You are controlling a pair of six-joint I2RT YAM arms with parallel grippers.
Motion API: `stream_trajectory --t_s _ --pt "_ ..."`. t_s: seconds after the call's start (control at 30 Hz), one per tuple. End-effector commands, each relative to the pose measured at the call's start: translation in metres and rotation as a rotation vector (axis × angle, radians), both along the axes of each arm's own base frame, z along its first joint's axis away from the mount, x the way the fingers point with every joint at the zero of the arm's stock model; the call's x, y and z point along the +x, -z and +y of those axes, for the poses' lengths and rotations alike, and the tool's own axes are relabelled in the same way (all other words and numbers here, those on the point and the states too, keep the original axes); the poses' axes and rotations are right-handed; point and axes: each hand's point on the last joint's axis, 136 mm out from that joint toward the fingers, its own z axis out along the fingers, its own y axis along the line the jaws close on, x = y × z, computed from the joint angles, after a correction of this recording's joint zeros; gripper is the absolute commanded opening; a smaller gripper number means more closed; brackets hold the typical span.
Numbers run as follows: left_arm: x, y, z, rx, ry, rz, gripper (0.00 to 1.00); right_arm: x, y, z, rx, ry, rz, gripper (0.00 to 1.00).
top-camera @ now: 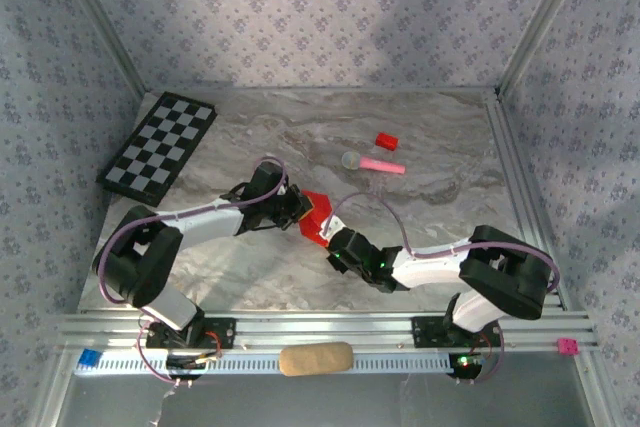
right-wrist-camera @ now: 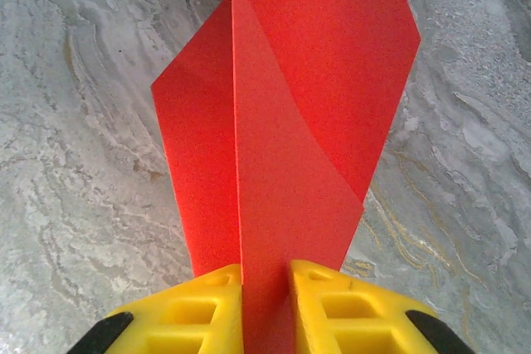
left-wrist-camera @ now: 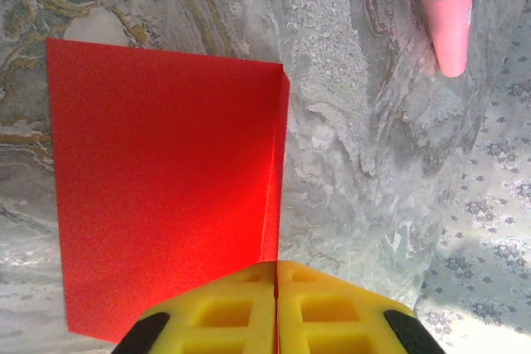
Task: Fold a paper plane with a square sheet of paper (pick it up from the middle)
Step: Fourth fold the wing at the center of the table.
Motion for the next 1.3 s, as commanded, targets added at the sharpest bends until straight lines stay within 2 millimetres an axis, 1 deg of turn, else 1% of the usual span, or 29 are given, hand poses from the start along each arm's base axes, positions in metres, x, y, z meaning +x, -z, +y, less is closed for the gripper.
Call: stream_trajectory --t_s 0.0,0.4,0.47,0.53,0.57,0.63,0.73,0.77,0.97,1.17,1.27 --pt "-0.001 -0.002 0.002 -0.009 -0.011 0.01 0.1 0.004 0.002 -0.002 -0.008 0.029 0.003 0.22" --pt "-0.001 -0.002 0.003 -0.008 -0.014 0.014 0.1 0.004 0.0 0.003 0.02 0.025 0.007 0.16" --pt "-0.001 -0.002 0.003 -0.009 -0.016 0.012 0.12 0.005 0.0 0.003 0.029 0.027 0.014 0.11" --pt "-0.001 -0.003 0.003 -0.009 -0.015 0.01 0.15 0.005 -0.001 0.003 0.045 0.032 0.023 0.09" --pt "-0.001 -0.003 0.004 -0.009 -0.017 0.008 0.19 0.005 0.0 0.003 0.055 0.036 0.034 0.08" --pt "0.0 -0.005 0.006 -0.006 -0.023 -0.003 0.32 0.004 0.002 0.004 0.083 0.039 0.059 0.07" --pt "0.001 -0.011 0.01 -0.002 -0.036 -0.024 0.48 0.003 0.003 0.006 0.12 0.038 0.091 0.06" --pt "0.002 -0.013 0.012 0.001 -0.041 -0.033 0.51 0.002 0.004 0.006 0.13 0.032 0.101 0.06" --pt "0.004 -0.02 0.025 0.037 -0.065 -0.065 0.54 0.001 0.005 0.01 0.215 0.02 0.18 0.06" --pt "0.004 -0.02 0.03 0.049 -0.075 -0.065 0.54 0.002 0.012 0.009 0.255 0.05 0.243 0.05" --pt "0.003 -0.018 0.031 0.05 -0.076 -0.057 0.52 0.002 0.013 0.012 0.296 0.06 0.274 0.04"
